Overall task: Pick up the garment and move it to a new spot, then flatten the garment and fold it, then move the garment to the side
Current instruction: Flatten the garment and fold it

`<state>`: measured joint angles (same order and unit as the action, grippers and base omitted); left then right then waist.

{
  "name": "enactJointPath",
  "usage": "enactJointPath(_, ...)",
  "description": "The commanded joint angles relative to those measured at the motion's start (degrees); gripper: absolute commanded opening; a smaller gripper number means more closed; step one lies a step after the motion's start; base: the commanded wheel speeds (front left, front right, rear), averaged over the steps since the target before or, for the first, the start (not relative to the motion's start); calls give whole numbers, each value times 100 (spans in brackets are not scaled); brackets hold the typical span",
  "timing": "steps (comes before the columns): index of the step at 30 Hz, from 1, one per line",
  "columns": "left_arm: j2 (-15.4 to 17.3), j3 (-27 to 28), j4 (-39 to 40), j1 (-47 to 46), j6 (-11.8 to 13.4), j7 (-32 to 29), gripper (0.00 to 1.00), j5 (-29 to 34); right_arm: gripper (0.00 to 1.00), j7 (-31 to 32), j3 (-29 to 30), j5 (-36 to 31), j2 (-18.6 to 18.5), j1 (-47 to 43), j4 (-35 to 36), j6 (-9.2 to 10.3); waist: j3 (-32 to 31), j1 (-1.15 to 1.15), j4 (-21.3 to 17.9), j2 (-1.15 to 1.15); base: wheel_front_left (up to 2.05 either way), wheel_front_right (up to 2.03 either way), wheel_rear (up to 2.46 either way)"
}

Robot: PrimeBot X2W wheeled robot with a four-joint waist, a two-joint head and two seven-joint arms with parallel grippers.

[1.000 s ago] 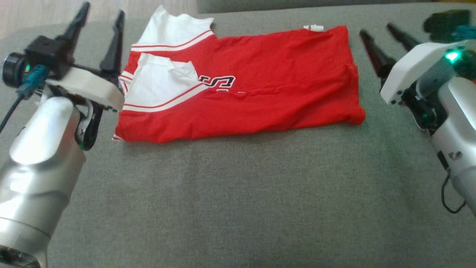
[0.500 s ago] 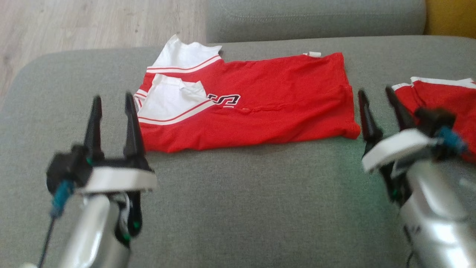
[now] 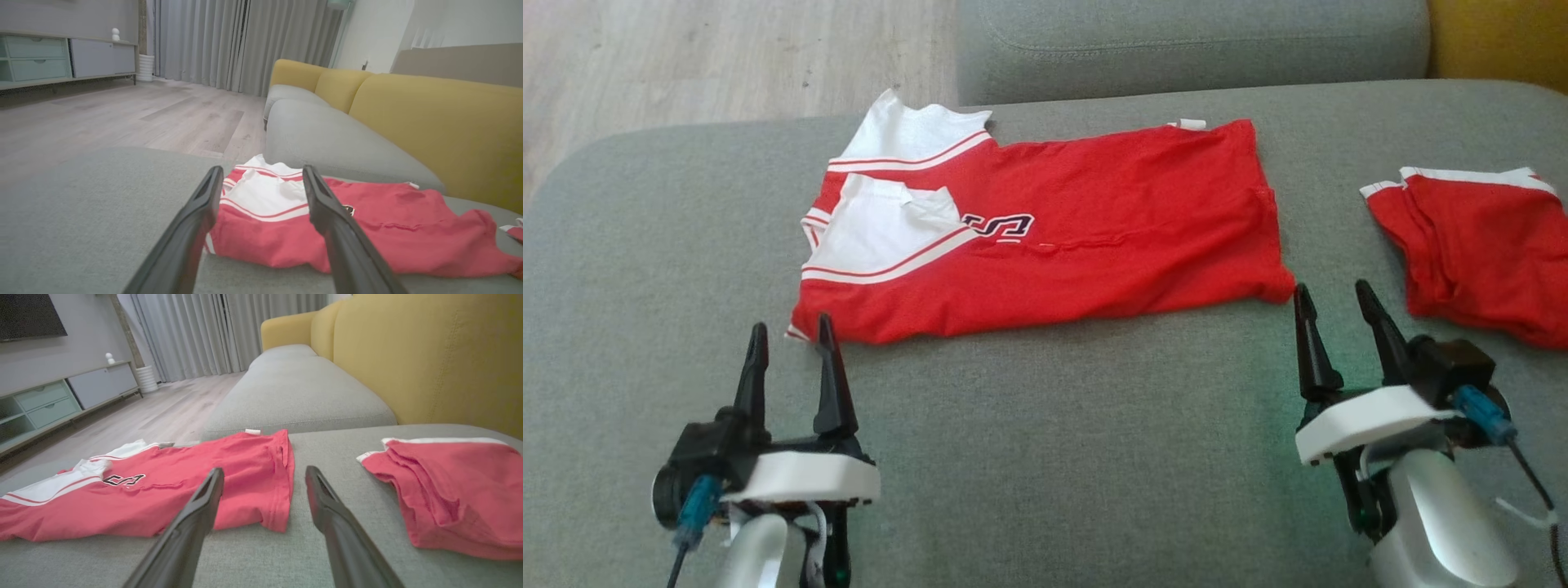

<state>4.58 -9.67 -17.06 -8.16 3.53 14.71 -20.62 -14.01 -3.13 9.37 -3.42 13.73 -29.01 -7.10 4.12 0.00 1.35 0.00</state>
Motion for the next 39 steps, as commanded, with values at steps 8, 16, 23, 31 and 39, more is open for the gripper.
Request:
enactJointPath(8, 96, 391, -1229, -1090, 137, -415, 100, -170, 100, 168, -304, 68, 53, 298, 601, -39, 283, 0, -259, 0, 0, 0, 0)
enactJointPath(16, 328, 576, -2210, -1675, 355, -691, 100, -234, 100, 197, -408, 152, 54, 334, 771, -39, 540, 0, -402, 0, 0, 0, 0)
enactJointPath(23, 428, 487, -3034, -1946, 239, -925, 100, -256, 100, 179, -442, 342, 54, 424, 845, -39, 679, 0, -453, 0, 0, 0, 0)
enactJointPath(31, 444, 388, -3692, -2175, 52, -1086, 99, -315, 100, 184, -520, 369, 54, 494, 852, -39, 736, 0, -450, 0, 0, 0, 0)
enactJointPath(39, 367, 420, -3478, -2307, -176, -149, 0, -357, 100, 445, -315, 130, 54, 525, 632, -39, 596, 0, -279, 0, 0, 0, 0)
